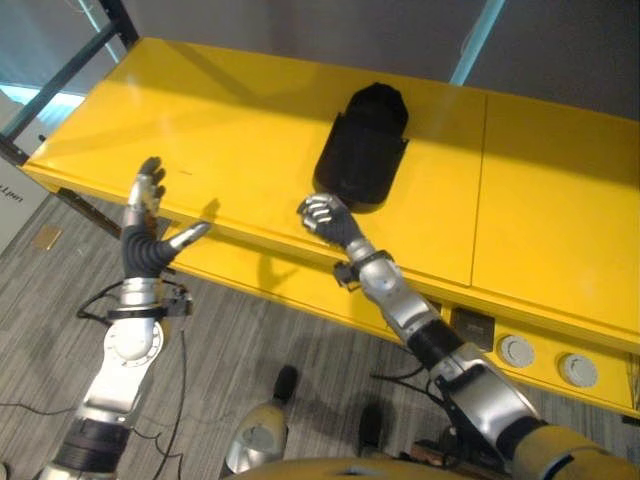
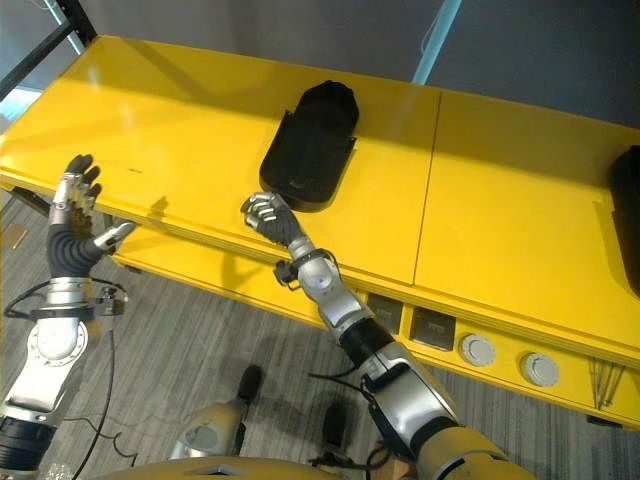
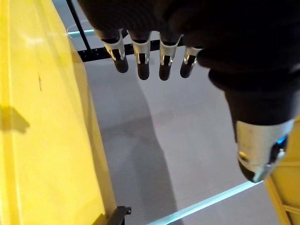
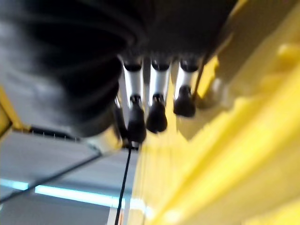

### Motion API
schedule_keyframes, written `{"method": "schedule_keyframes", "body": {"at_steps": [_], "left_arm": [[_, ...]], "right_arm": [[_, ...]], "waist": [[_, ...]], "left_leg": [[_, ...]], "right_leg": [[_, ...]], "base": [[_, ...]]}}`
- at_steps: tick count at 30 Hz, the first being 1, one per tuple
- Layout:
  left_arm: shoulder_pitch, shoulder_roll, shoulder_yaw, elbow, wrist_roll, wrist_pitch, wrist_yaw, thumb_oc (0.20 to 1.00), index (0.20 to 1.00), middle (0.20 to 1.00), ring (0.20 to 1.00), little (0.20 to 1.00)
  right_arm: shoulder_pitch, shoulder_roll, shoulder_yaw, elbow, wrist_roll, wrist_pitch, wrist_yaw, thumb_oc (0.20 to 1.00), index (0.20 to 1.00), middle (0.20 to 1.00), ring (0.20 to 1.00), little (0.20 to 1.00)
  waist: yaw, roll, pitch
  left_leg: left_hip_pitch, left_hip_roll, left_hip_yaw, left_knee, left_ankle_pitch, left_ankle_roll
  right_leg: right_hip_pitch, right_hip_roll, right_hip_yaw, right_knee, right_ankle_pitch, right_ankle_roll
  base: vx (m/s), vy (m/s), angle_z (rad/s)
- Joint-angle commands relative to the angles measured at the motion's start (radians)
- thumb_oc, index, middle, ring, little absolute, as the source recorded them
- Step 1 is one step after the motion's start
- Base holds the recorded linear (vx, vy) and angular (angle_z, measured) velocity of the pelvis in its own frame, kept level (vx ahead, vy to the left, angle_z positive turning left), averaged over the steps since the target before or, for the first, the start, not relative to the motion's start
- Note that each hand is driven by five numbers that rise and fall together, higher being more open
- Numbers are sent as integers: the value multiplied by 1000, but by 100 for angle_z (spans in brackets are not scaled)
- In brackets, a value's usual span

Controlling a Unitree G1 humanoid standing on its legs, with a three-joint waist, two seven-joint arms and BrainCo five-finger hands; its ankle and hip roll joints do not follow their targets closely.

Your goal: Move parts from the plastic box to the shelf.

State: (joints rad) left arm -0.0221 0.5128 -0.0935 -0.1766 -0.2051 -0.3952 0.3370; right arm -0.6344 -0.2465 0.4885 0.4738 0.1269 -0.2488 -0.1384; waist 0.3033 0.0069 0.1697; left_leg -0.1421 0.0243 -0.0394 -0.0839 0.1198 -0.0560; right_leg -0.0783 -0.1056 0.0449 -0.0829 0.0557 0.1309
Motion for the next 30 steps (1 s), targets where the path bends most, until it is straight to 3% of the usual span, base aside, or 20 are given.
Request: {"method": "schedule_keyframes", "body": {"at_steps": [1,15,22,25,27,28,30], "left_arm": [[-70,18,-9,8,-26,-59,-2,1000,1000,1000,1000,1000],[-72,7,-13,15,-40,-46,-8,1000,1000,1000,1000,1000],[-81,6,-9,-5,-3,-36,-17,1000,1000,1000,1000,1000],[-51,9,16,-27,33,-25,-31,1000,1000,1000,1000,1000],[-51,9,15,-27,34,-25,-31,1000,1000,1000,1000,1000],[-42,13,21,-34,57,-17,-36,1000,1000,1000,1000,1000],[-28,24,27,-42,95,-8,-45,1000,1000,1000,1000,1000]], "right_arm": [[0,-39,-8,2,-25,5,-50,200,200,200,200,200],[-42,-56,-53,18,-54,11,-96,200,200,200,200,200],[113,-110,-73,-274,-28,-30,-25,200,200,200,200,200],[304,-189,-136,-549,-9,-80,40,200,200,200,200,200],[306,-189,-136,-550,-9,-79,40,200,200,200,200,200],[389,-216,-177,-626,-39,-97,42,953,953,953,953,953],[470,-242,-216,-674,-94,-100,37,1000,1000,1000,1000,1000]], "waist": [[6,-15,-30],[-13,-11,-41],[-60,-20,-42],[-114,-26,-50],[-113,-26,-50],[-148,-29,-52],[-186,-30,-58]], "left_leg": [[20,20,52,82,-164,-21],[31,16,65,80,-174,-14],[50,15,86,89,-187,-9],[67,17,105,95,-201,-4],[67,17,105,95,-201,-4],[74,17,119,98,-209,-1],[85,18,138,104,-220,5]], "right_leg": [[40,-48,21,69,-149,74],[34,-48,27,75,-149,77],[34,-47,47,91,-154,81],[34,-49,61,105,-158,85],[34,-49,61,105,-158,85],[30,-52,72,111,-155,90],[25,-50,93,120,-151,96]], "base": [[0,0,0],[1,3,-1],[-14,12,-9],[-17,43,-5],[-12,42,-23],[-23,77,-41],[-21,92,-18]]}}
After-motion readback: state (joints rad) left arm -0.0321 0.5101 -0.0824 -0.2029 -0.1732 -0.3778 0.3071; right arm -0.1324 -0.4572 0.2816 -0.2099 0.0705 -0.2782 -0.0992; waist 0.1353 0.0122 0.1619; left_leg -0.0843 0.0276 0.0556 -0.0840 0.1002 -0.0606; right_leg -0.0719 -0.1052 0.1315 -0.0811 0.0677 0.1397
